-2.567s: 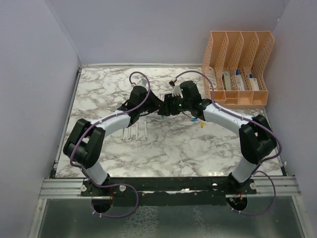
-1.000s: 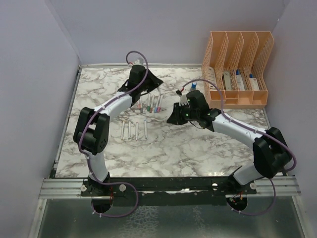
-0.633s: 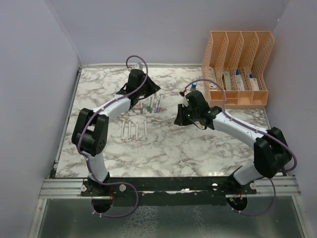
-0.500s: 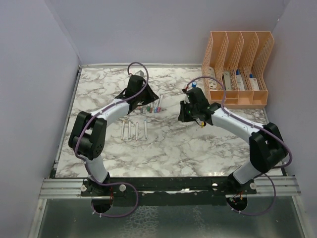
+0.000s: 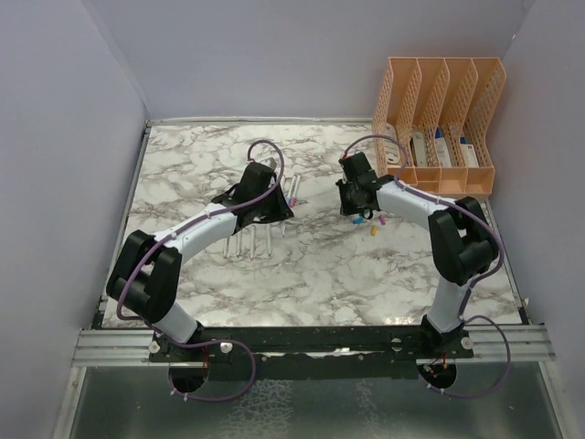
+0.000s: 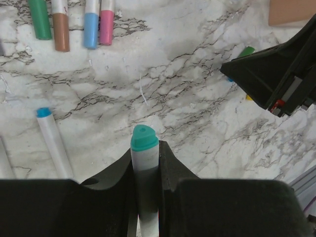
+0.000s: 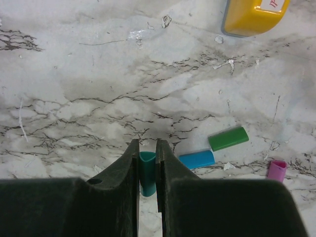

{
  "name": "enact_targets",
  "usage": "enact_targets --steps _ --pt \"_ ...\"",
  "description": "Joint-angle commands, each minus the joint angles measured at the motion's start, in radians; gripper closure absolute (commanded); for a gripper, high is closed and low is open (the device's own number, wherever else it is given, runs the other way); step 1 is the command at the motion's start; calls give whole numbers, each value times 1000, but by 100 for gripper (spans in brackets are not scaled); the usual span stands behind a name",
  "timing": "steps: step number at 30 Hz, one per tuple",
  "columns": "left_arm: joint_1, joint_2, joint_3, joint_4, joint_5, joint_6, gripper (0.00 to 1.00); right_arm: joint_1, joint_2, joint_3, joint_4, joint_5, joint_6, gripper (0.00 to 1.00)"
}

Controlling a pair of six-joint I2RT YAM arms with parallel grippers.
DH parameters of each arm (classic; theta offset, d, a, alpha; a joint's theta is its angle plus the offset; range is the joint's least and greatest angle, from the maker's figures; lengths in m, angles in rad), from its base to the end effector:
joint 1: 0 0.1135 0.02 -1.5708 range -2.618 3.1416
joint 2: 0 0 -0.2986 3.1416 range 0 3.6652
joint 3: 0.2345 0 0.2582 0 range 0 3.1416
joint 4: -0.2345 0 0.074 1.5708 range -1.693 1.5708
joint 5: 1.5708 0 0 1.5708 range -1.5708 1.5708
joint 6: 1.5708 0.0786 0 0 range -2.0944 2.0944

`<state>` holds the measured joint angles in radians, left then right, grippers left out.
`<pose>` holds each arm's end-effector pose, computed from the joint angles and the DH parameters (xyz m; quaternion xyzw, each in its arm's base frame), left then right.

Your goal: Open the pen caps

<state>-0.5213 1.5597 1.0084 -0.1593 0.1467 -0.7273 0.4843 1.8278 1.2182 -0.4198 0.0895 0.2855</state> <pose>0.3213 -0.1977 0.2327 -0.0628 0.9048 -0.2971 0.2985 0.3702 0.1868 0.1772 -0.0836 0.9591 0.0603 0.2638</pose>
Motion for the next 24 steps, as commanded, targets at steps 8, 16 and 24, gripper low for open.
enact_targets --steps 8,16,24 --pt "-30 74 18 -50 -66 43 100 -4 74 44 -4 30 -17 95" --pt "-55 174 47 -72 -117 65 100 -6 99 59 -15 14 -20 76" --pt "-59 206 33 -72 -140 68 93 -6 79 101 -26 -12 -25 46"
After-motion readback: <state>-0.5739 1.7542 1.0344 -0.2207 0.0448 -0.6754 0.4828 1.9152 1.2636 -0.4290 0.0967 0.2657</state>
